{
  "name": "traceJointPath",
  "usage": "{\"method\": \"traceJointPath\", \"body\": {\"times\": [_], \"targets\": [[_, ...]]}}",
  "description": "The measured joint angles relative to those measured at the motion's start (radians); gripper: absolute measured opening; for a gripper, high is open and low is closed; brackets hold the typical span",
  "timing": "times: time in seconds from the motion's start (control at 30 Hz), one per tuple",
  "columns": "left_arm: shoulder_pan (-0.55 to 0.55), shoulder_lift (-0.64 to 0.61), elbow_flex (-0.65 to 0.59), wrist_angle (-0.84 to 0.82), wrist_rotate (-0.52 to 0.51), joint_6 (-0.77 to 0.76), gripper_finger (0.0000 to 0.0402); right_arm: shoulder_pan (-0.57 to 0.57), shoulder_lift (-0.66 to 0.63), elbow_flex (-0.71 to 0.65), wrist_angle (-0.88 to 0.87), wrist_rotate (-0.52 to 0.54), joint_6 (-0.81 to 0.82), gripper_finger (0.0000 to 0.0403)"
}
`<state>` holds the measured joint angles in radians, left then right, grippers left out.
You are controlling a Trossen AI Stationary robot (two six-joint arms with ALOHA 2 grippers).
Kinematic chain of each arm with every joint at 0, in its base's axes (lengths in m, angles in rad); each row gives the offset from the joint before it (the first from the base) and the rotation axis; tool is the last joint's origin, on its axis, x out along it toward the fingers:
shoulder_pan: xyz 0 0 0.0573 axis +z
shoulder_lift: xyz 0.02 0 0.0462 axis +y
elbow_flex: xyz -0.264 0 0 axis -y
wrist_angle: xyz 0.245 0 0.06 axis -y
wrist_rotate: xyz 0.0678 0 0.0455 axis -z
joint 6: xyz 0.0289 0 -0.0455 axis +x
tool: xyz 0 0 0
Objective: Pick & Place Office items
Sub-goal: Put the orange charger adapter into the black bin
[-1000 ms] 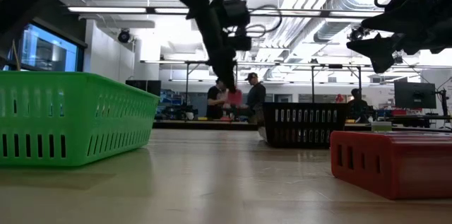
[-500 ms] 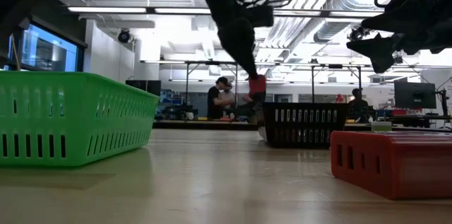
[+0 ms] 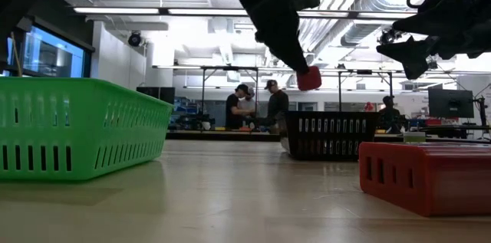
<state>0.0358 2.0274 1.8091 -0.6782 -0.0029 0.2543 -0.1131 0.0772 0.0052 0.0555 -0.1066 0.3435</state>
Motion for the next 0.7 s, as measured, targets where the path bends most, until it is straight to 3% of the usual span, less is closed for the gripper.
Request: {"method": "traceJointPath", "body": {"times": [0.7], "targets": [[-0.002, 0.133, 0.0, 0.173, 0.094, -0.069, 0.0168, 0.0, 0.0, 0.0, 0.0, 0.0, 0.0, 0.0248]]}}
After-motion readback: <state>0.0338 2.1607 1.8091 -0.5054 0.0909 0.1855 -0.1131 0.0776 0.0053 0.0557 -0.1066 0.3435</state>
